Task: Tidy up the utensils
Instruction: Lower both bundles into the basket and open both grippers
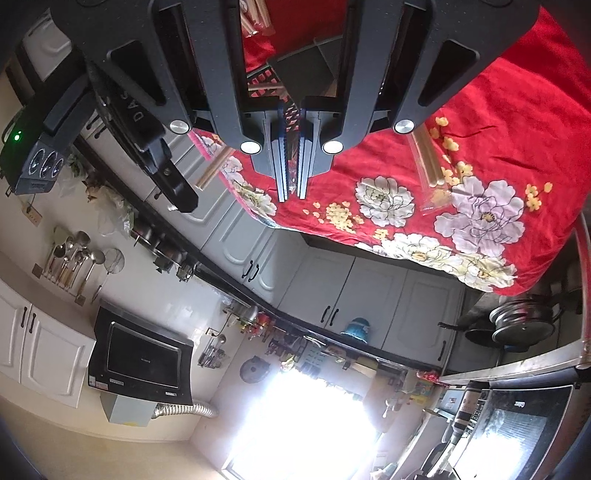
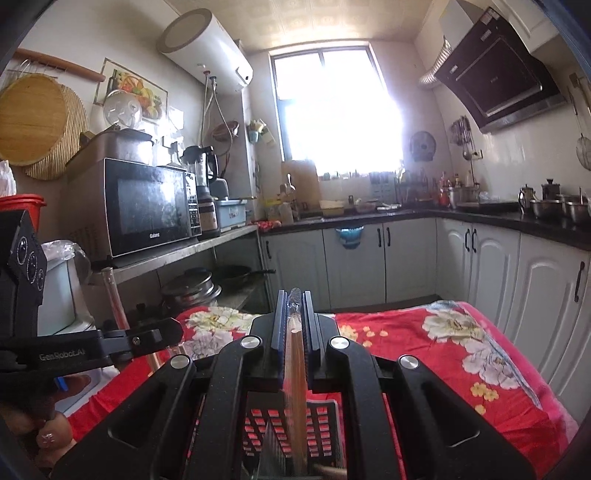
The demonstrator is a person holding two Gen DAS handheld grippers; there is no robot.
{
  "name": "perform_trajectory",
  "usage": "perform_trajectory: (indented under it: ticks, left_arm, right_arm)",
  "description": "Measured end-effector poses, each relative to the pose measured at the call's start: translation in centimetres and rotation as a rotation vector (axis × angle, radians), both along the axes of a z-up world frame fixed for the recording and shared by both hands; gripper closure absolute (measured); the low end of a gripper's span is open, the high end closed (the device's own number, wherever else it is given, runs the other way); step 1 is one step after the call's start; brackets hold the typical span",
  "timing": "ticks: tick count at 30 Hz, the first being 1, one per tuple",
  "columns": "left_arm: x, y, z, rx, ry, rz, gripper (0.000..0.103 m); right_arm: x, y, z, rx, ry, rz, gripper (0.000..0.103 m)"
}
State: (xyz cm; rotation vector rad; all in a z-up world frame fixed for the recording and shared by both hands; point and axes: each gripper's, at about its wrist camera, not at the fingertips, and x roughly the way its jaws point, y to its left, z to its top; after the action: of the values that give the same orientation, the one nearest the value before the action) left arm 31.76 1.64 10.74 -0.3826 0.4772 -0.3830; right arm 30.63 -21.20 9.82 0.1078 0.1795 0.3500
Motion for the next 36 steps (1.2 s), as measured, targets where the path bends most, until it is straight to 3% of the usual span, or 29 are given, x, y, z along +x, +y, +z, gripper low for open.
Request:
perform_trajectory:
  ticks: [2,6,13,18,22,24,30,36]
  left_arm:
    - [-0.2,0.0,-0.1,0.002,0.004,-0.002,0.101]
    - [-0.5,-0.1,-0.2,0.010,0.008,0.000,0.101]
    - [-1.2,0.1,-0.3,0.025,0.018,0.013,0.097]
    - [-2.0,0.3,-0.2,0.021,0.019,0.020,0.082]
    - [-2.7,0.3,0.0,0.036,0.015,0.030,0.065]
    - [-3.1,0.4,0.0,0.043,0.021,0.041,0.062]
    - [-4.5,1.1,0.1,0.042,0.025,0.066,0.039]
    - [-5.8,1.9,-0.2,0.036,0.031,0.087,0.030]
  right_arm:
    - [-0.3,-0.1,-0.1,-0.010,0.018,0.001,0.080]
    - [-1.0,-0.4,-0.1,-0.016,0.045,0.012,0.079]
    - [-2.2,-1.1,-0.6,-0.018,0.090,-0.004,0.064]
    - [-3.0,-1.6,-0.9,-0.025,0.113,-0.024,0.056]
    - [-3.7,-1.8,-0.8,-0.043,0.112,-0.032,0.045]
    - [-4.3,-1.8,-0.7,-0.051,0.109,-0.031,0.043]
    - [-5.7,-2.2,-0.6,-0.061,0.109,-0.037,0.034]
    - [-7.0,-2.6,-0.8,-0.055,0.124,-0.034,0.027]
